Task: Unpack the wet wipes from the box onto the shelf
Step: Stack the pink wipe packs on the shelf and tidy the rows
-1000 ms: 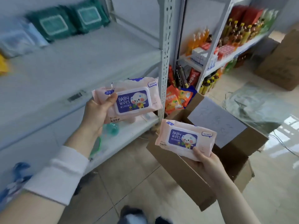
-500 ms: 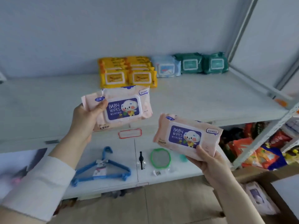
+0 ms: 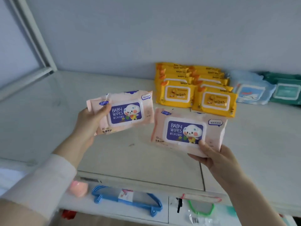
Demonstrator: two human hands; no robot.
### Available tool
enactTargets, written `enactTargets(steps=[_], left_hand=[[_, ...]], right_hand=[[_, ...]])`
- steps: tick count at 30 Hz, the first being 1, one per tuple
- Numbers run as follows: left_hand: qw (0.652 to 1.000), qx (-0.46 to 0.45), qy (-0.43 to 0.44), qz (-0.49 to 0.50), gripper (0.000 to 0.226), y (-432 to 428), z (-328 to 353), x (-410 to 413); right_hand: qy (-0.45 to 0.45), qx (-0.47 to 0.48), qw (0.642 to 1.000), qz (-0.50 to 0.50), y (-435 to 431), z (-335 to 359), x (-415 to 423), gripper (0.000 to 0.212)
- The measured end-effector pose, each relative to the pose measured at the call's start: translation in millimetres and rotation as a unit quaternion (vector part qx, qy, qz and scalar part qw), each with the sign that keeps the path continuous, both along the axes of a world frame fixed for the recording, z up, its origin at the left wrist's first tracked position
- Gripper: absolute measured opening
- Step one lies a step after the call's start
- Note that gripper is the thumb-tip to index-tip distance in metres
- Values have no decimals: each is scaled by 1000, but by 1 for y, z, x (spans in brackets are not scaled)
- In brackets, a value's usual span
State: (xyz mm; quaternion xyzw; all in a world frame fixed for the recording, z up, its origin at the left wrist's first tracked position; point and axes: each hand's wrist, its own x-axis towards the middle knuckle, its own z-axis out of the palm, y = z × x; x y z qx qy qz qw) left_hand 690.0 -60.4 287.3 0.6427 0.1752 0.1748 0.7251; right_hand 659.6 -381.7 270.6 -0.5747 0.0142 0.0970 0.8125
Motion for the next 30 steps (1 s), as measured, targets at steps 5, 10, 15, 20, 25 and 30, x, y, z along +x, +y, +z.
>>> enactTargets(steps=[5, 10, 15, 20, 25, 30], left_hand=[[1000, 11, 8, 26, 2, 53, -13, 52], [999, 35, -1, 7, 4, 100, -10, 118], [997, 66, 1, -38, 4, 143, -9, 197], [990, 122, -8, -74, 3, 191, -13, 260], [990, 105, -5, -91, 6, 228, -22, 303], [988, 101, -16, -114, 7, 235, -28, 324]], right_hand=[[6, -25, 999, 46, 54, 2, 65, 97], [4, -10, 998, 62, 112, 3, 118, 91], [7, -20, 999, 26, 173, -2, 173, 75], [7, -44, 999, -15, 216, -3, 230, 41], [27, -57, 995, -74, 226, -1, 277, 14], [17, -243, 957, -156, 228, -2, 312, 41]])
